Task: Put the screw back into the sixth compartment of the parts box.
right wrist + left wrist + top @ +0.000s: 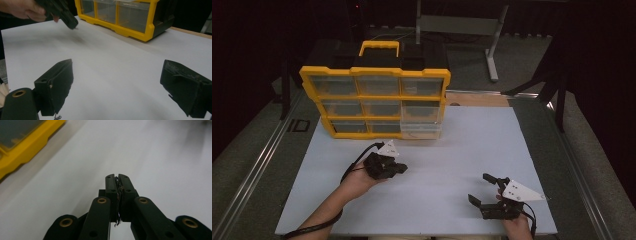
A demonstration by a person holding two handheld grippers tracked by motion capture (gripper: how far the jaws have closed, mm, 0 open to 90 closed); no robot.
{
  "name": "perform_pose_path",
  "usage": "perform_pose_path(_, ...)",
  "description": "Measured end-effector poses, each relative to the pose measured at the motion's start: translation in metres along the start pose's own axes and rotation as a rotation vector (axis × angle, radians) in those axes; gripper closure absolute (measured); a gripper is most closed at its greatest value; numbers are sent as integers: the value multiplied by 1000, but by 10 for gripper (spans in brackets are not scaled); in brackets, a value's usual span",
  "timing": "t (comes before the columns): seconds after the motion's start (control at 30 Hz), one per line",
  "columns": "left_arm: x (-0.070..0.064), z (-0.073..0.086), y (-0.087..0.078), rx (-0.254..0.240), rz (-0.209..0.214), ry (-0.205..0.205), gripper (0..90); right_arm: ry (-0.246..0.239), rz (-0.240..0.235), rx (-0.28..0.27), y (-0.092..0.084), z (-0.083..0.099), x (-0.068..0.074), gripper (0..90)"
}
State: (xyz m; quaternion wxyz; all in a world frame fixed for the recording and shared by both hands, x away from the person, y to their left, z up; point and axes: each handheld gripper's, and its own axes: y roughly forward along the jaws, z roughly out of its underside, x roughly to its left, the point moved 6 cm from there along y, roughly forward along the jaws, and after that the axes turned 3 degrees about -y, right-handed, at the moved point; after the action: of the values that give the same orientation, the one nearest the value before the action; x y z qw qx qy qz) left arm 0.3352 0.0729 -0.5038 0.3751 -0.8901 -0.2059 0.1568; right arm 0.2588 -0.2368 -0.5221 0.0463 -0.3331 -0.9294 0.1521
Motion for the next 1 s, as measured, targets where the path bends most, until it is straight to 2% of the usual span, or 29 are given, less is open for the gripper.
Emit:
perform_pose_path(0.03, -1, -5, -6, -7, -4, 7, 887, 1, 0, 0, 0, 0, 0, 113)
perform_pose_path(0.13, -2, -10, -12, -13, -6, 8, 887, 1, 0, 0, 0, 0, 0, 113)
perform_pose_path(0.17, -4, -14, -17, -19, 4, 10, 887, 0, 0, 0, 0, 0, 0, 113)
perform_pose_path(0.47, -8, -33, -38, -48, 10, 22, 887, -1, 1, 0, 0, 0, 0, 113)
perform_pose_path(0.6, -8, -45, -50, -67, -13, 33, 887, -1, 2, 1, 0, 0, 0, 113)
perform_pose_path(0.63, -8, -52, -58, -80, -21, 36, 887, -1, 1, 1, 0, 0, 0, 113)
perform_pose_path(0.67, -8, -52, -58, -80, -21, 36, 887, -3, 1, 1, 0, 0, 0, 113)
perform_pose_path(0.77, -7, -68, -73, -111, -36, 44, 887, -1, 2, 1, 0, 0, 0, 113)
perform_pose_path(0.87, -7, -75, -80, -124, -39, 47, 887, -3, 1, 0, 0, 0, 0, 113)
perform_pose_path(0.9, -6, -84, -85, -135, -43, 53, 887, -5, 1, 0, 1, 0, 0, 113)
perform_pose_path(1.0, -6, -90, -89, -143, -42, 53, 887, -2, 0, 1, 1, 0, 0, 113)
